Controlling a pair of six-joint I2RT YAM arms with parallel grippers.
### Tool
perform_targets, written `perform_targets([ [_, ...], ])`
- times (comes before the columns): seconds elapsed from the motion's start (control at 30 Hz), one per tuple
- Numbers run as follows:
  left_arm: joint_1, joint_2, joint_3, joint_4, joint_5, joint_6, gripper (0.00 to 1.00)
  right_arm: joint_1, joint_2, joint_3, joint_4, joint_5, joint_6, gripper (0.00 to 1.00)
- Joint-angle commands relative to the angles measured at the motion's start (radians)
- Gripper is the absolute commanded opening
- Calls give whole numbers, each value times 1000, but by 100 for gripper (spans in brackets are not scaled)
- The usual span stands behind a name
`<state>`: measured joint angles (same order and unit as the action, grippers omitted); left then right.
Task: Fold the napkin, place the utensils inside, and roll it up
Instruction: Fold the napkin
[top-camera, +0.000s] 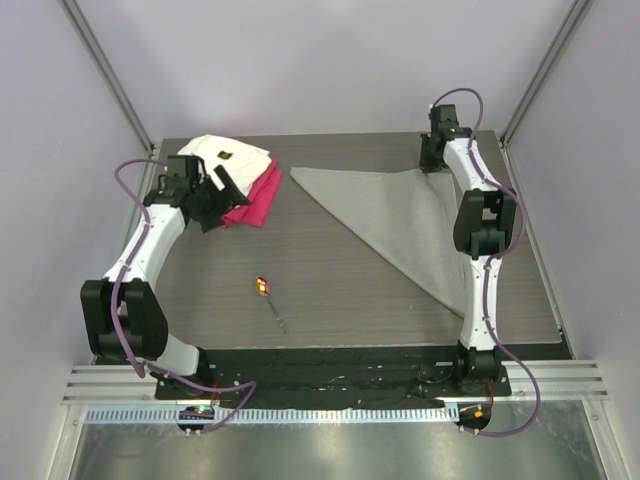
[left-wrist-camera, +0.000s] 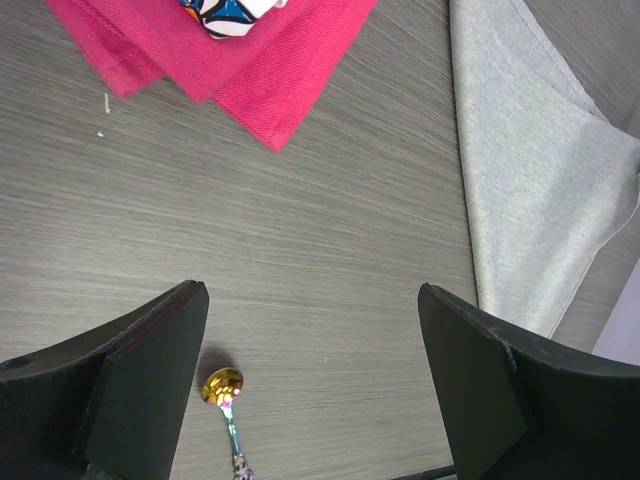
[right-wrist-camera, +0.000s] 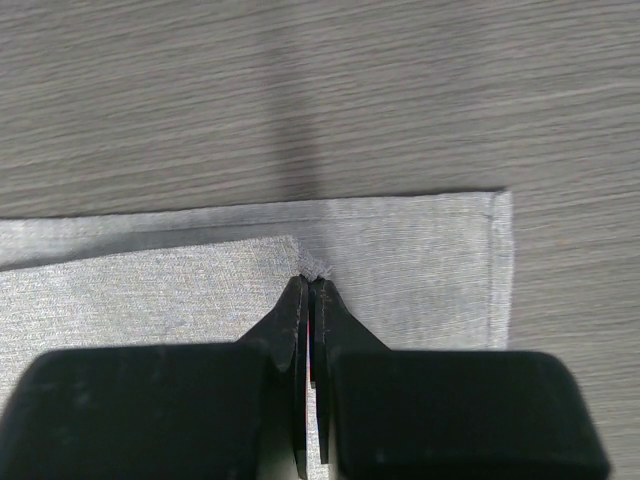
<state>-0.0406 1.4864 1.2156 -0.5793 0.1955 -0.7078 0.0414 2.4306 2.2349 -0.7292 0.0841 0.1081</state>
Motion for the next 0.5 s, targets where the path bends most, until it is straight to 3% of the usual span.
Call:
perform_targets([
  [0.0,-11,14,53,45,15,-13,91,-24,-7,43,42,34,2,1],
  [0.47,-25,20,56,47,5,-22,91,-72,-1,46,45,55,-5,1],
])
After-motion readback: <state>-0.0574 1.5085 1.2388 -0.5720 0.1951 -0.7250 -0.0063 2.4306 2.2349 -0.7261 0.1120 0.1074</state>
